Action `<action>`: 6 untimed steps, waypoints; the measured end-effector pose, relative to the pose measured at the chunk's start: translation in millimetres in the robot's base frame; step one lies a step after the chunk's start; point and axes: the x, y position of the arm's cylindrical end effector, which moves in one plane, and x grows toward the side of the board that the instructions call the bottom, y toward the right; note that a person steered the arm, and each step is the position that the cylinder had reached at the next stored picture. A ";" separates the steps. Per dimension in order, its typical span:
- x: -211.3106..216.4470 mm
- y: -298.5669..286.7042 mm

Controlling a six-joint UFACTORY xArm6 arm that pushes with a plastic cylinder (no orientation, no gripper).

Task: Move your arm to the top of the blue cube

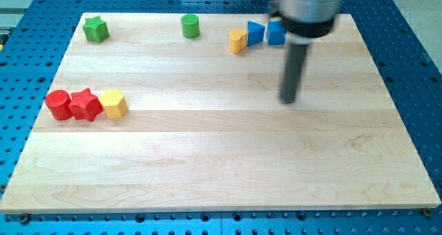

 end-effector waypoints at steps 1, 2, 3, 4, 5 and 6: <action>-80.0 60.1; -159.2 57.9; -215.0 40.8; -218.9 1.6; -218.2 -39.7; -218.1 -48.1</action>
